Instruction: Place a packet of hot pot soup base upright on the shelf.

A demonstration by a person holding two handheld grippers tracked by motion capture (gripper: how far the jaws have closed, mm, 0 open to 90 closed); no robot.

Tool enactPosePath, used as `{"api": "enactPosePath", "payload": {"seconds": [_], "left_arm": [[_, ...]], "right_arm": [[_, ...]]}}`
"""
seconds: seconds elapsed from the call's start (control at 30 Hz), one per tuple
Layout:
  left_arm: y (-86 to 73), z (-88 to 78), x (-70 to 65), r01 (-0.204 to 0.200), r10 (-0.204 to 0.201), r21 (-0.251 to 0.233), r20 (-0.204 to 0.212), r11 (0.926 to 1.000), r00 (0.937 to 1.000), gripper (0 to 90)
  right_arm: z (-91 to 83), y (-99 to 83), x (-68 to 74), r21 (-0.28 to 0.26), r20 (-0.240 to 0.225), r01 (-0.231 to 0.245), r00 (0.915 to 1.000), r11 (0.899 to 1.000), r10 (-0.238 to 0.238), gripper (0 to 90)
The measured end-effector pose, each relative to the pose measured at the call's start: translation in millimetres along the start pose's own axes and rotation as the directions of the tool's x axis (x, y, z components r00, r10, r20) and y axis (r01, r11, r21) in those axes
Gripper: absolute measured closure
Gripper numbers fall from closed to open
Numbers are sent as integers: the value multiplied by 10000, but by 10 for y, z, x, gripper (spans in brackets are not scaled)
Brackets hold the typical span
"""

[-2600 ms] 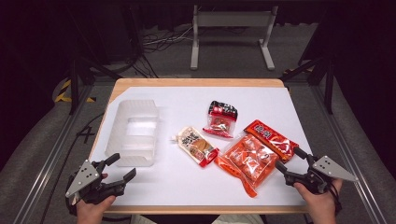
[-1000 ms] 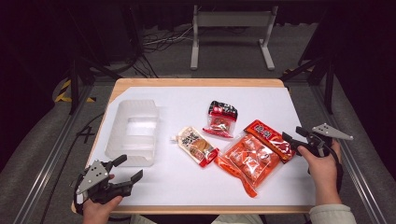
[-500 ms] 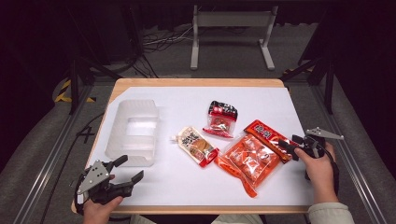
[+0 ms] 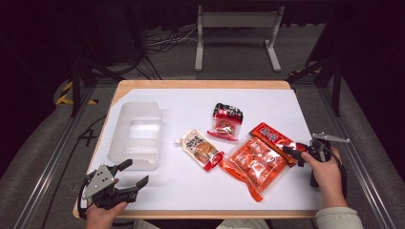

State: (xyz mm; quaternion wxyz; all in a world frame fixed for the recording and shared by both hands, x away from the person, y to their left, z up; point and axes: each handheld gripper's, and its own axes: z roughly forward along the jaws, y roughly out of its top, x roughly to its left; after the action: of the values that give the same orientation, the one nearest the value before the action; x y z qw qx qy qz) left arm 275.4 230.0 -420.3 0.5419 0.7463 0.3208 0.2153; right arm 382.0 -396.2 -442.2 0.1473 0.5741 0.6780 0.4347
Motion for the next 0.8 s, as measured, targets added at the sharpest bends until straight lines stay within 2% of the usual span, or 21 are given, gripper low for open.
{"api": "enactPosePath", "payload": {"seconds": [0.03, 0.07, 0.2, 0.3, 0.37, 0.47, 0.53, 0.57, 0.6, 0.63, 0.67, 0.7, 0.8], "left_arm": [[0, 0, 0, 6, -6, 0, 2, 10000, 10000, 210], [0, -2, 1, 30, -30, -2, 3, 10000, 10000, 210], [1, -2, 8, 27, -27, 1, -4, 10000, 10000, 210], [3, 1, -2, 60, -60, 3, 25, 10000, 10000, 211], [3, 3, -3, 48, -48, 40, 58, 10000, 10000, 210], [2, 8, -2, 26, -26, 18, 38, 10000, 10000, 211], [1, 12, -4, 50, -50, 5, 31, 10000, 10000, 210], [1, 13, -4, 51, -51, 3, 28, 10000, 10000, 210], [1, 15, -4, 55, -55, 6, 32, 10000, 10000, 211], [1, 16, -5, 60, -60, 7, 32, 10000, 10000, 210], [1, 17, -6, 60, -60, -1, 39, 10000, 10000, 210], [1, 18, -7, 64, -64, -22, 40, 10000, 10000, 210], [1, 21, -5, 95, -94, -81, 64, 9999, 9999, 209]], "right_arm": [[-14, 2, 8, -90, 15, 21, 10000, 10000, -20, 304], [-43, 11, 25, -186, 92, 208, 9997, 9996, -206, 368], [-151, 59, 118, -460, 109, 833, 9965, 9955, -828, 533], [-151, 58, 128, -442, 63, 999, 9950, 9940, -997, 589], [-138, 46, 109, -452, -40, 892, 9960, 9950, -895, 594], [-108, 18, 77, -483, -52, 823, 9966, 9954, -827, 651], [-97, 7, 69, -409, -23, 839, 9965, 9956, -841, 717], [-95, 5, 68, -312, -5, 887, 9961, 9956, -888, 778], [-90, 4, 69, -126, -144, 880, 9960, 9960, -882, 820], [-78, -3, 77, -60, -163, 960, 9952, 9954, -961, 860], [-78, -2, 84, -48, 37, 1246, 9922, 9922, -1246, 887], [-83, 7, 93, -23, -89, 1253, 9921, 9921, -1253, 900], [-95, 20, 120, -42, -18, 1446, 9895, 9895, -1446, 900]]}}
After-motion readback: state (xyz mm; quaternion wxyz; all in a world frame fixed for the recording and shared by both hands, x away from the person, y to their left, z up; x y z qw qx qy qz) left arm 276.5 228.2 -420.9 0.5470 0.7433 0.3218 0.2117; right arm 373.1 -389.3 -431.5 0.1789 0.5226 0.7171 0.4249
